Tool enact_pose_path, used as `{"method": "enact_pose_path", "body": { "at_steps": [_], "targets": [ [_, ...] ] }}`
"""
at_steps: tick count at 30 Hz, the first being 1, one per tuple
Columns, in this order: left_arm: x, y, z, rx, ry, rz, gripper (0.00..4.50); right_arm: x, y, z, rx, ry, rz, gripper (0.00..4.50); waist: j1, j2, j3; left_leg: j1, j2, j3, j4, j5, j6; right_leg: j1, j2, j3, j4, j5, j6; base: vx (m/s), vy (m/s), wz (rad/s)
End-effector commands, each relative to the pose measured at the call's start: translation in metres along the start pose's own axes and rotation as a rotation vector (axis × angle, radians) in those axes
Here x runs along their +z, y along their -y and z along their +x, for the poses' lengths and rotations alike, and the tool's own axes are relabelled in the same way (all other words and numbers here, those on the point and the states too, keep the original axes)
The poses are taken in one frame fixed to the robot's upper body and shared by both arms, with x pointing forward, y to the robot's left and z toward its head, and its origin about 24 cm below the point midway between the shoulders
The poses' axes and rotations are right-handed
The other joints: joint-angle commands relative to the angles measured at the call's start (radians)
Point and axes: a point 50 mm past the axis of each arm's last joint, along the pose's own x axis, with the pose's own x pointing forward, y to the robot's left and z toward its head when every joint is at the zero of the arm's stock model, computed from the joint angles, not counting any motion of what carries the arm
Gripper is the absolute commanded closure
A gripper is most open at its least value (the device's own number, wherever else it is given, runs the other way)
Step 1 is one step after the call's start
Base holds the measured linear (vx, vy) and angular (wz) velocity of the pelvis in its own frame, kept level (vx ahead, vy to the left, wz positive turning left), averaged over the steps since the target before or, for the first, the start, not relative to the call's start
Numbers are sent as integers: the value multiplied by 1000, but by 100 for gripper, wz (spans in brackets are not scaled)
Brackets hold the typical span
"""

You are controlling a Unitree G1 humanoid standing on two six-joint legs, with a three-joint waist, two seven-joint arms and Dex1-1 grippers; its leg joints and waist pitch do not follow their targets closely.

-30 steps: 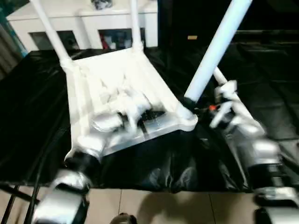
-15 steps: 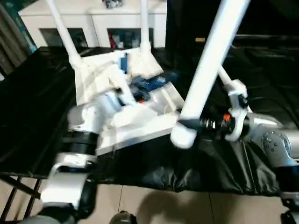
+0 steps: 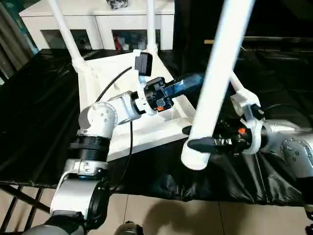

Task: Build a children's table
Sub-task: Insert table leg to table base

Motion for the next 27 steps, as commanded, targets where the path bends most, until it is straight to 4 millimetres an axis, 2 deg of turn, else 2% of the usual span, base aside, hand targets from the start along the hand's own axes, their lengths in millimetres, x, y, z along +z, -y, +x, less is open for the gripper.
{"method": "enact_pose_path", "body": {
  "at_steps": [1,2,9,12,19,21,22,23,24,27],
  "targets": [
    [-6,7,9,-71,-41,-1,232,-4,1,3,-8,-25,16,259,-2,-29,-74,27,33,-8,-50,-91,100,50,-52,42,-79,-14,-266,0,0,0],
    [-10,8,12,-69,-58,4,232,-7,1,3,-11,-35,28,259,-2,-32,-74,27,33,-8,-51,-90,100,50,-52,43,-81,-22,-261,0,0,0],
    [-22,-3,13,45,-127,38,232,-15,3,3,-19,-110,16,259,-7,-27,-74,29,36,-10,-53,-102,86,49,-52,44,-84,-33,-246,0,0,0],
    [-24,-11,9,116,-110,46,232,-17,5,3,-42,-127,6,259,-9,-29,-76,27,33,-9,-50,-92,89,52,-52,44,-80,-1,-253,0,0,0],
    [-25,-7,4,116,-90,54,232,-22,13,2,-134,-139,-14,259,-10,-30,-78,26,34,-11,-48,-81,103,52,-53,43,-77,13,-264,0,0,0],
    [-26,-10,2,166,-93,97,194,-23,19,2,-187,-146,-28,259,-14,-30,-76,26,32,-9,-48,-87,102,50,-52,43,-79,5,-262,0,0,0],
    [-26,-11,2,180,-94,108,194,-24,19,2,-197,-147,-32,259,-14,-30,-76,29,34,-10,-50,-94,93,49,-50,43,-81,-13,-256,0,0,0],
    [-26,-15,0,248,-105,164,190,-23,23,2,-231,-143,-42,259,-15,-35,-75,29,34,-9,-50,-96,93,50,-50,44,-82,-17,-254,0,0,0],
    [-25,-17,-2,302,-108,212,179,-22,26,2,-274,-128,-55,259,-15,-32,-75,30,37,-12,-52,-100,88,48,-52,45,-82,-22,-250,0,0,0],
    [-24,-17,-5,352,-109,266,147,-20,29,2,-324,-106,-74,259,-15,-32,-76,29,37,-11,-52,-93,85,50,-53,46,-78,-6,-246,0,0,0]
  ]
}}
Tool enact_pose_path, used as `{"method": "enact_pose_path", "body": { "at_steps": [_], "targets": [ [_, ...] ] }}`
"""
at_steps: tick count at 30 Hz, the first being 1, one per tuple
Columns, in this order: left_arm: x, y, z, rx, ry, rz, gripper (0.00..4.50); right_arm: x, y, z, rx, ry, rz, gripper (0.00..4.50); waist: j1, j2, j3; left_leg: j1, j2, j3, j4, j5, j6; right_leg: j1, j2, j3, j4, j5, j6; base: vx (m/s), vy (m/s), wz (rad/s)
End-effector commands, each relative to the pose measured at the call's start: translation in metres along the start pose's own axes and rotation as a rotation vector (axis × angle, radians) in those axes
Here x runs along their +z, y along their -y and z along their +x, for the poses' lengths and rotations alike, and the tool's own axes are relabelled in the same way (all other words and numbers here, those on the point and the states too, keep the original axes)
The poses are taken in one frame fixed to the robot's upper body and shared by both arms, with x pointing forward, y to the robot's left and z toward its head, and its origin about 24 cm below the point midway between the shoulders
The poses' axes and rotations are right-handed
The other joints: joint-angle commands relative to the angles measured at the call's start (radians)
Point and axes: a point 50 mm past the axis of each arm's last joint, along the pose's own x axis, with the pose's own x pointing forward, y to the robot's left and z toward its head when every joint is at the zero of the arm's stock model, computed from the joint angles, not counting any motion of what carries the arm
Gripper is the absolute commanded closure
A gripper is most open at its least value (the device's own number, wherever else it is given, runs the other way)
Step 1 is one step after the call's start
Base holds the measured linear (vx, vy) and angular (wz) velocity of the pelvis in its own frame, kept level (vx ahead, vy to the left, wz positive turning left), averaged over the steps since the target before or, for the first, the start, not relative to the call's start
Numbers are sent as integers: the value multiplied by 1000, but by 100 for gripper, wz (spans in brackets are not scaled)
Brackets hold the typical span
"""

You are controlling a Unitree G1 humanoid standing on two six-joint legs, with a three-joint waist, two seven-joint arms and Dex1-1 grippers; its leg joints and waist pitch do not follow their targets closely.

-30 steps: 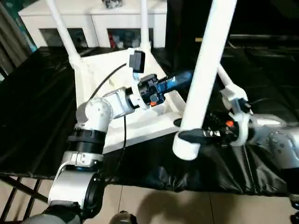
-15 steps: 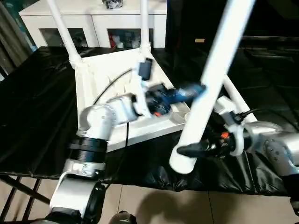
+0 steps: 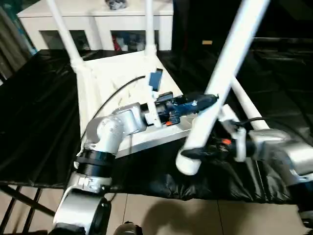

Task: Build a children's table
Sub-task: Insert table leg to table base

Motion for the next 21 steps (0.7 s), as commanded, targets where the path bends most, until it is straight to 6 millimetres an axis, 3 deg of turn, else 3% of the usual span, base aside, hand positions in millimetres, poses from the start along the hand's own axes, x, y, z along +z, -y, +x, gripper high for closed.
{"method": "enact_pose_path", "body": {
  "at_steps": [1,4,7,9,13,21],
  "targets": [
    [2,0,-1,35,-10,44,142,8,2,-4,-40,19,-42,259,-3,-29,-75,28,36,-10,-55,-94,86,49,-51,43,-79,-8,-246,0,0,0],
    [0,-2,-4,126,-25,123,101,8,4,-3,-91,28,-59,259,-2,-30,-75,28,36,-10,-54,-94,87,49,-52,44,-80,-9,-242,0,0,0],
    [-2,-12,-2,303,-15,211,99,6,5,-1,-152,30,-91,259,-3,-27,-75,29,37,-10,-55,-103,78,48,-51,45,-83,-15,-230,0,0,0],
    [0,-15,1,370,25,210,99,6,6,0,-186,32,-108,259,-1,-31,-76,29,35,-9,-54,-106,73,49,-52,46,-83,-15,-229,0,0,0],
    [7,-16,10,484,89,207,99,10,10,4,-284,42,-154,259,-4,-28,-74,26,33,-10,-54,-115,70,48,-51,46,-85,-28,-227,0,0,0],
    [16,-20,22,753,196,206,99,33,11,26,-560,188,-228,259,-28,-24,-73,27,29,-13,-58,-138,50,44,-43,47,-92,-62,-202,0,0,0]
  ]
}}
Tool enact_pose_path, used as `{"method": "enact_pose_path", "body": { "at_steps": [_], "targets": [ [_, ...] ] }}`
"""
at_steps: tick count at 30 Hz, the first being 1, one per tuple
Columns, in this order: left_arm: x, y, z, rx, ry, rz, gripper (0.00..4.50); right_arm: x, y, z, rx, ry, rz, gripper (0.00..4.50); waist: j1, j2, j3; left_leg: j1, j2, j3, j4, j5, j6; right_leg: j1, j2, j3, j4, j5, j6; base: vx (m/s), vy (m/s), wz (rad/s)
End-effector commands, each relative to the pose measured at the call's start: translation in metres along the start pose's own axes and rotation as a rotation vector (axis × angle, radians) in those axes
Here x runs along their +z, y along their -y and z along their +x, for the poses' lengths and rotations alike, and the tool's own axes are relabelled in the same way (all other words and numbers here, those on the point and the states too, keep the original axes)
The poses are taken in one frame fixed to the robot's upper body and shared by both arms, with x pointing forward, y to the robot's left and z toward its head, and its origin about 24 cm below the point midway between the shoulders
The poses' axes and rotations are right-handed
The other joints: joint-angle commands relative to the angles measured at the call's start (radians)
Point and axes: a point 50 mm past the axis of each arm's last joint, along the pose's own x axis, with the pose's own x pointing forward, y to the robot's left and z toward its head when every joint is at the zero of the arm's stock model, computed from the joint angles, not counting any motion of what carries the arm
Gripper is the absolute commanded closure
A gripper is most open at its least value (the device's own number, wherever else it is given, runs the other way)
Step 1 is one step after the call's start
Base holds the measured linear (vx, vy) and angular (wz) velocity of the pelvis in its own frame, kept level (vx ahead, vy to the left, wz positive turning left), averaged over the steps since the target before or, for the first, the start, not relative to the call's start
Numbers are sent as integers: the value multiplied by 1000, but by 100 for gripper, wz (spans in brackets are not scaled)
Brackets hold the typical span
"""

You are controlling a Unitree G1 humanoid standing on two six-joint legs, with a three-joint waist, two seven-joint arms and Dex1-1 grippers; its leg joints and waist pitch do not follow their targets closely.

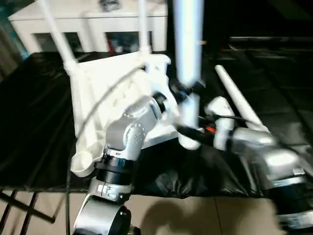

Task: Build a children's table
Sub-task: Insert table leg to table base

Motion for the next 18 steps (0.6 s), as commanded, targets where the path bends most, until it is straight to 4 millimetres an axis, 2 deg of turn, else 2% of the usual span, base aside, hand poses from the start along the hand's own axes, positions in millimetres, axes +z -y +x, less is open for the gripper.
{"method": "enact_pose_path", "body": {
  "at_steps": [1,2,5,7,9,10,13,15,18],
  "targets": [
    [-1,1,4,88,15,-38,116,27,-3,2,-91,117,-71,259,-1,-23,-74,26,30,-14,-58,-134,50,45,-45,39,-89,-56,-207,0,0,0],
    [0,2,5,109,26,-48,127,29,-6,4,-129,133,-77,259,-1,-27,-73,27,31,-13,-61,-136,48,42,-44,40,-90,-54,-206,0,0,0],
    [2,3,5,163,47,-74,139,33,-10,7,-226,175,-93,259,1,-23,-73,28,31,-13,-62,-140,36,40,-45,41,-89,-58,-202,0,0,0],
    [4,2,4,202,62,-89,166,35,-16,10,-263,194,-111,259,3,-22,-72,31,32,-14,-64,-155,29,38,-45,42,-91,-70,-195,0,0,0],
    [6,0,3,228,72,-96,177,37,-18,11,-299,199,-141,259,1,-20,-71,29,33,-16,-68,-161,16,38,-45,43,-89,-70,-186,0,0,0],
    [8,-2,2,269,92,-102,183,42,-25,16,-366,217,-194,259,0,-20,-70,30,32,-15,-69,-171,12,39,-44,43,-92,-79,-179,0,0,0],
    [8,-3,1,288,104,-101,211,45,-31,18,-396,230,-224,259,-4,-19,-69,31,29,-16,-73,-192,-9,37,-44,45,-96,-98,-161,0,0,0],
    [9,-3,2,297,109,-104,216,44,-36,21,-416,229,-264,259,-3,-15,-70,32,29,-16,-73,-195,-17,35,-43,46,-96,-98,-153,0,0,0],
    [9,-2,2,302,113,-113,240,42,-42,23,-427,227,-289,259,-3,-15,-71,32,28,-16,-74,-182,-22,37,-41,47,-92,-50,-148,0,0,0]
  ]
}}
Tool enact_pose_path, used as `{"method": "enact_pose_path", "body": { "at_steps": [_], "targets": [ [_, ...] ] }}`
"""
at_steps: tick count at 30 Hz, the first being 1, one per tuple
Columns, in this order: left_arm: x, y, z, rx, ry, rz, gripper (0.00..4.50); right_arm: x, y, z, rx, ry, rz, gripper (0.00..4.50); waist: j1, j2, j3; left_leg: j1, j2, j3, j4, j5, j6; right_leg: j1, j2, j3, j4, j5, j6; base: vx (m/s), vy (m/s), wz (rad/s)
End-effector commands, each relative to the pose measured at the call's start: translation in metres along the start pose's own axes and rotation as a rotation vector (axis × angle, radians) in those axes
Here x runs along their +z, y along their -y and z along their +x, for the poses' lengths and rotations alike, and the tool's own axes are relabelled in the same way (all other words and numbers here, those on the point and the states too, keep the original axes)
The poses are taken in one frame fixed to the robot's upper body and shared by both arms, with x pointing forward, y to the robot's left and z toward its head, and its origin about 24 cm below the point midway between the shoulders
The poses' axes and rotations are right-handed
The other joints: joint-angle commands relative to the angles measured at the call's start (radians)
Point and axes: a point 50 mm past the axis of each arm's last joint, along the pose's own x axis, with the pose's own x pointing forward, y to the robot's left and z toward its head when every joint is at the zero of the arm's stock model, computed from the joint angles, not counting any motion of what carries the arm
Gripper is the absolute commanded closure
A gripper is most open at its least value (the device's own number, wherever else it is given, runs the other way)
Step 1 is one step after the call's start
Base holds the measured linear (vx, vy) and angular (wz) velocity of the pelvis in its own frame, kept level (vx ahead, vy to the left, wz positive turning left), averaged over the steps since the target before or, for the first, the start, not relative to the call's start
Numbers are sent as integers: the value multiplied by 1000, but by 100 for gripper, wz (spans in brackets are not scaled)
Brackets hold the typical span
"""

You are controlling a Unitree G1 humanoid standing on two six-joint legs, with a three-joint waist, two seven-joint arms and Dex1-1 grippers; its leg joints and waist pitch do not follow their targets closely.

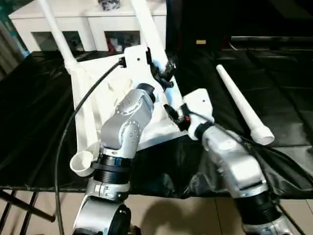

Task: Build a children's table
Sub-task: Insert table leg to table base

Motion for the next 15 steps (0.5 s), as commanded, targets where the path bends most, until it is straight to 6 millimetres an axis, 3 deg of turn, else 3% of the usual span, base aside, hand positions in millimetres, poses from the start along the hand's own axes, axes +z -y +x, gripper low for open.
{"method": "enact_pose_path", "body": {
  "at_steps": [1,5,10,11,15],
  "targets": [
    [-9,12,3,65,-7,-88,242,22,1,-5,-35,124,-54,259,-7,-10,-74,33,31,-17,-68,-177,-18,38,-42,41,-79,-37,-157,0,0,0],
    [-9,14,2,53,-2,-98,250,23,-2,-6,-44,128,-77,259,-8,-9,-75,33,30,-16,-65,-159,-8,40,-41,41,-76,19,-165,0,0,0],
    [-8,15,2,34,9,-96,251,24,-1,-6,-54,140,-61,259,-9,-8,-73,35,31,-15,-68,-189,-11,39,-42,42,-82,-25,-164,0,0,0],
    [-7,15,3,18,14,-85,252,24,0,-6,-55,146,-42,224,-9,-8,-73,35,31,-16,-68,-192,-12,39,-42,42,-81,-28,-163,0,0,0],
    [-5,15,0,-140,11,3,252,23,16,-7,-19,153,159,189,-10,-13,-73,34,32,-15,-68,-195,4,41,-44,44,-83,-30,-159,0,0,0]
  ]
}}
